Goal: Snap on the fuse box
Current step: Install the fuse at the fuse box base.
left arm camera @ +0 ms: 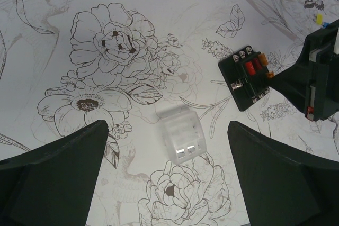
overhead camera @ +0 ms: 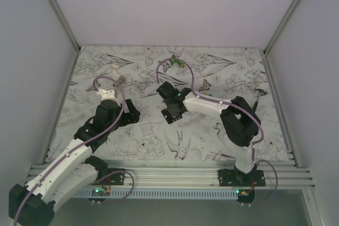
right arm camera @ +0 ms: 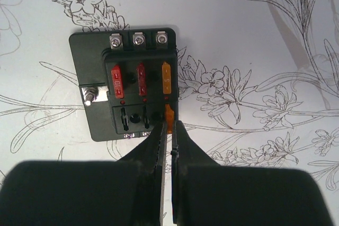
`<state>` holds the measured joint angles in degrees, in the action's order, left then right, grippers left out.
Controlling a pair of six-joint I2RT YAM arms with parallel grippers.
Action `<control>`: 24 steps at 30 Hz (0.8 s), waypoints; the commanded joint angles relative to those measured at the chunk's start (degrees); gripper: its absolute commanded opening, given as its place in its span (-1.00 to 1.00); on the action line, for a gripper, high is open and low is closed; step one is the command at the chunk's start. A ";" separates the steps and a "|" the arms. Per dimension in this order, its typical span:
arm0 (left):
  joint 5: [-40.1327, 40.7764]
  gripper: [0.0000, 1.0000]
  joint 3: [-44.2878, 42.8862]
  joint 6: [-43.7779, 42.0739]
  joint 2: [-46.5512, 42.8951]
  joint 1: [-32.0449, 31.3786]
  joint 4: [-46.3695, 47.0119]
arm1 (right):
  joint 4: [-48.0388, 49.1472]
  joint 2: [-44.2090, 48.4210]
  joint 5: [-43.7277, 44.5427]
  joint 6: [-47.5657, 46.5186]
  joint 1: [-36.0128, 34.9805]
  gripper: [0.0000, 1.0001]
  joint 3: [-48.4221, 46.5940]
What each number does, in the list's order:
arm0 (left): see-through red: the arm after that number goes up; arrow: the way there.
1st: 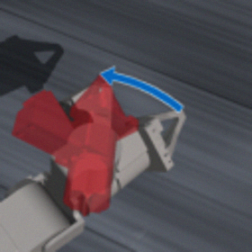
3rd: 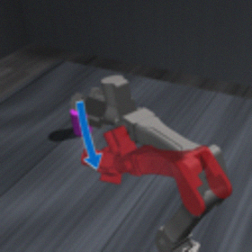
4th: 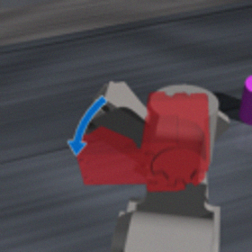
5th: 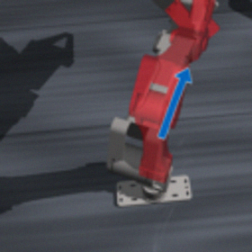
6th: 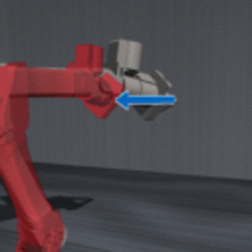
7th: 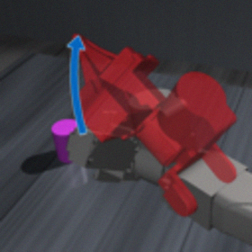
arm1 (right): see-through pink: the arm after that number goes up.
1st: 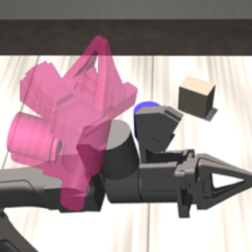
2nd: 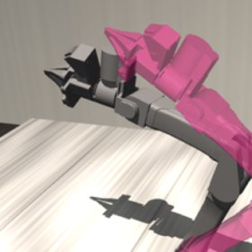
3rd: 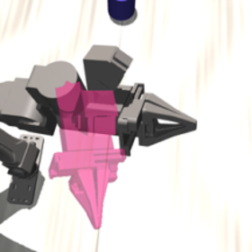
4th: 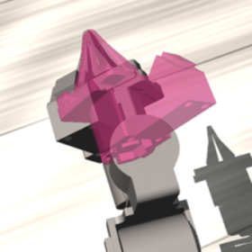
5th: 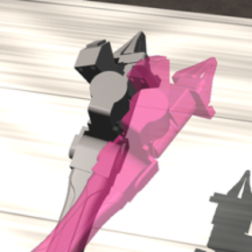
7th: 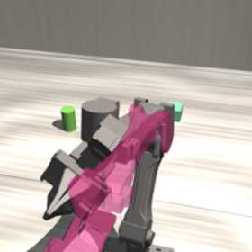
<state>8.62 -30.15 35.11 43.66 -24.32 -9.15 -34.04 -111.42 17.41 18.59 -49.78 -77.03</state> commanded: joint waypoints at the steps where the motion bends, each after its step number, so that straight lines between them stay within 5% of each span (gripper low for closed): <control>1: -0.92 0.99 -1.14 0.33 -0.63 0.45 -1.20 | -8.73 -11.09 -8.13 -0.49 0.99 -1.00 1.41; 7: -1.24 0.99 -1.14 0.44 -1.09 0.41 -1.29 | -10.49 -5.94 -8.07 -0.48 0.75 -0.96 0.46; 24: -1.68 1.00 -1.05 0.61 -1.83 0.41 -1.46 | -3.61 8.71 -7.12 1.79 0.60 -0.22 2.14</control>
<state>7.35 -30.15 35.33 42.57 -24.27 -9.28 -40.97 -106.89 9.91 19.33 -49.21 -74.02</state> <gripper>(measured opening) 0.996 0.368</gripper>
